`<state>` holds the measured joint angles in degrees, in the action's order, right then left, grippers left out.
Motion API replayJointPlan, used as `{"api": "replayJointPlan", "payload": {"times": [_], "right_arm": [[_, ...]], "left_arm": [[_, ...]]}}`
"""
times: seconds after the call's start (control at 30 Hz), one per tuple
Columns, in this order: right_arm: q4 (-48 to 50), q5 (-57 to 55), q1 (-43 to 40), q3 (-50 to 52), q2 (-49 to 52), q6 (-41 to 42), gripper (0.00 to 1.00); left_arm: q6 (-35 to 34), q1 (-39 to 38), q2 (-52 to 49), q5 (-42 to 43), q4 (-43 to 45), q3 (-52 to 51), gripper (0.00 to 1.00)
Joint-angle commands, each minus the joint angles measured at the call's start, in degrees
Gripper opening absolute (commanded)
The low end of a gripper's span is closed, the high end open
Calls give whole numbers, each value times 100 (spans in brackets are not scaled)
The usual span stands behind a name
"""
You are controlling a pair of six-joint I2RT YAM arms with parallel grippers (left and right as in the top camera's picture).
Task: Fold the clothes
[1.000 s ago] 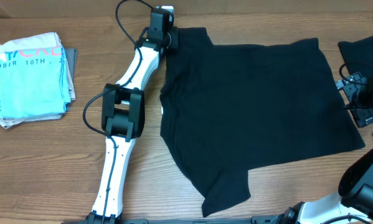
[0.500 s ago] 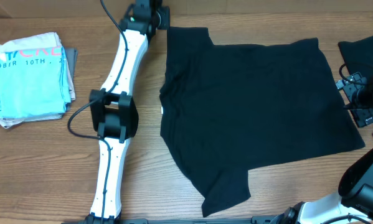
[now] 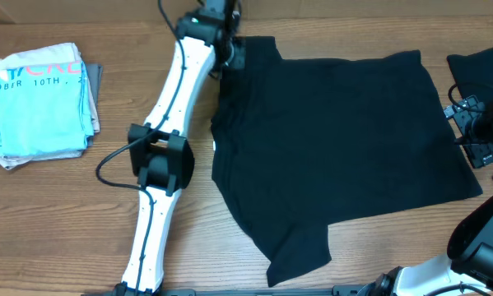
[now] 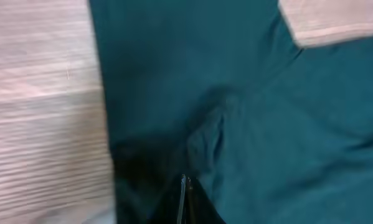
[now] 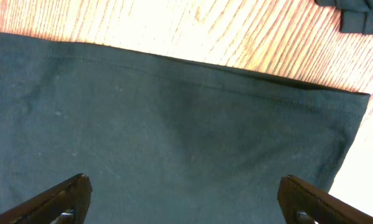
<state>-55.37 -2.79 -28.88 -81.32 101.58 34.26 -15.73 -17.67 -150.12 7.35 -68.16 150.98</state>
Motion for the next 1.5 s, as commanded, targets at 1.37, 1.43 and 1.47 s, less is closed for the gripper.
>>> {"api": "replayJointPlan", "payload": {"times": [1.37, 1.43, 1.47], "right_arm": [[20, -7, 0, -46, -22, -22, 100], [20, -7, 0, -46, -22, -22, 100], [20, -7, 0, -46, -22, -22, 100]], "left_arm": [[101, 562, -2103, -1029, 2546, 81, 4], [103, 562, -2031, -1029, 2529, 212, 4], [120, 562, -1971, -1029, 2514, 295, 4]]}}
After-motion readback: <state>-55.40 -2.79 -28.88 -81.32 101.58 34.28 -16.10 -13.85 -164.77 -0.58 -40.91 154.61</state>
